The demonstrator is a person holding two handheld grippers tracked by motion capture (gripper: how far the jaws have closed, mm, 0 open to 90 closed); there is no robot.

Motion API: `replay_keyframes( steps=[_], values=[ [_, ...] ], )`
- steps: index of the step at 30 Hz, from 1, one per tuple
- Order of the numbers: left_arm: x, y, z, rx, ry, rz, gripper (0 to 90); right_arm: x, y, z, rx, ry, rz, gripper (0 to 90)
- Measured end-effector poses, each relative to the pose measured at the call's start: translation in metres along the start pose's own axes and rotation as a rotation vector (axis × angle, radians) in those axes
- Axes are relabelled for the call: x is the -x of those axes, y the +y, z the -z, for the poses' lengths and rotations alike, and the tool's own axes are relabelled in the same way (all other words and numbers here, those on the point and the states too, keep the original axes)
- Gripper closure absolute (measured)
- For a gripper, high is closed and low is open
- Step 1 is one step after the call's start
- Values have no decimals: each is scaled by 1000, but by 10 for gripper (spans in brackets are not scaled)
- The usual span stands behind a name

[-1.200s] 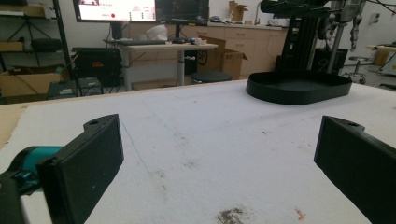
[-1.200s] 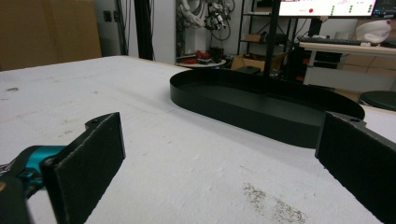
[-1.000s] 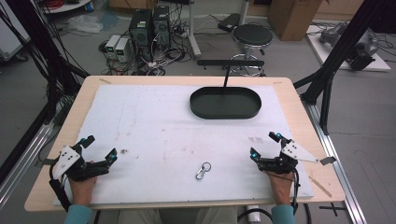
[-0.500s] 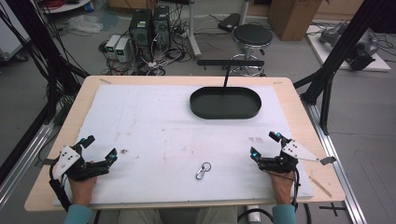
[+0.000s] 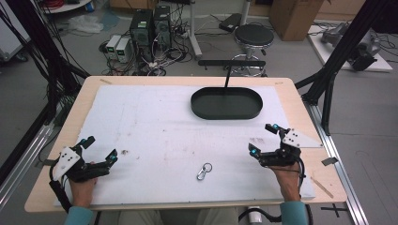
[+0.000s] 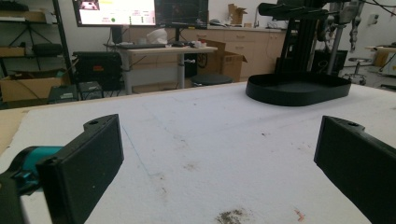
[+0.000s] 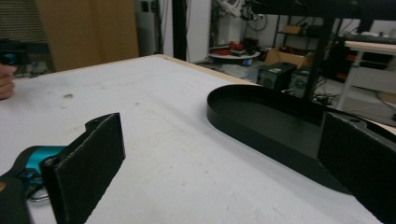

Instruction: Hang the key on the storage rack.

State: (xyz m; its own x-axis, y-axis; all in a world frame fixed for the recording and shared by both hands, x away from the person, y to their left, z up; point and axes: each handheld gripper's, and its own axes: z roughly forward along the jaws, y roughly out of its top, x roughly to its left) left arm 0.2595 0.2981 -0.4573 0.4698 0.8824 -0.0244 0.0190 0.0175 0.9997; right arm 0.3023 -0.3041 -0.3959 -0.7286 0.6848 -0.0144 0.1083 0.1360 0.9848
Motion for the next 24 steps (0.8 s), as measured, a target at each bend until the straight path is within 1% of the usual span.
replay_keyframes(
  steps=[1, 2, 3, 4, 5, 6, 7, 8, 9, 10, 11, 12, 13, 15, 16, 19, 21, 22, 23, 24],
  values=[
    [0, 0, 0, 2, -3, -2, 18, 0, 0, 0, 0, 0, 0, 8],
    [0, 0, 0, 3, -2, -1, 18, 0, 8, -2, -10, 24, 11, 8],
    [0, 0, 0, 3, -1, 1, 18, 0, 8, -2, -10, 24, 11, 8],
    [0, 0, 0, 3, -2, 0, 18, -1, 15, -4, -34, 57, -5, 8],
    [0, 0, 0, 3, -2, 0, 18, -1, 15, -4, -34, 57, -5, 8],
    [0, 0, 0, 3, -2, 0, 17, -1, 19, -8, -58, 78, -6, 8],
    [0, 0, 0, 5, -2, -1, 18, -3, 22, -10, -81, 108, -16, 8],
    [0, 0, 0, 7, 0, -2, 18, -3, 23, -12, -92, 122, -11, 8],
    [0, 0, 0, 7, 0, -2, 18, -5, 25, -15, -114, 142, -9, 8],
    [0, 0, 0, 7, 0, -2, 18, -5, 25, -15, -114, 142, -9, 8],
    [0, 0, 0, 7, 0, -2, 18, -7, 27, -19, -133, 155, 7, 8],
    [0, 0, 0, 7, 0, -2, 18, -12, 29, -26, -181, 192, 26, 8],
    [0, 0, 0, 8, 0, -2, 18, -13, 30, -29, -199, 204, 28, 8],
    [0, 0, 0, 8, 0, -2, 18, -17, 31, -36, -232, 234, 49, 8],
    [0, 0, 0, 8, 1, -2, 18, -20, 32, -39, -253, 253, 48, 8],
    [0, 0, 0, 9, 0, -2, 18, -25, 35, -50, -300, 286, 82, 8],
    [0, 0, 0, 9, 0, -2, 18, -30, 35, -57, -329, 314, 95, 8],
    [0, 0, 0, 8, 0, -2, 17, -33, 36, -61, -355, 326, 103, 8],
    [0, 0, 0, 8, 0, -2, 17, -33, 36, -61, -355, 326, 103, 8],
    [0, 0, 0, 10, 1, -2, 17, -34, 36, -64, -361, 330, 119, 8]
  ],
)
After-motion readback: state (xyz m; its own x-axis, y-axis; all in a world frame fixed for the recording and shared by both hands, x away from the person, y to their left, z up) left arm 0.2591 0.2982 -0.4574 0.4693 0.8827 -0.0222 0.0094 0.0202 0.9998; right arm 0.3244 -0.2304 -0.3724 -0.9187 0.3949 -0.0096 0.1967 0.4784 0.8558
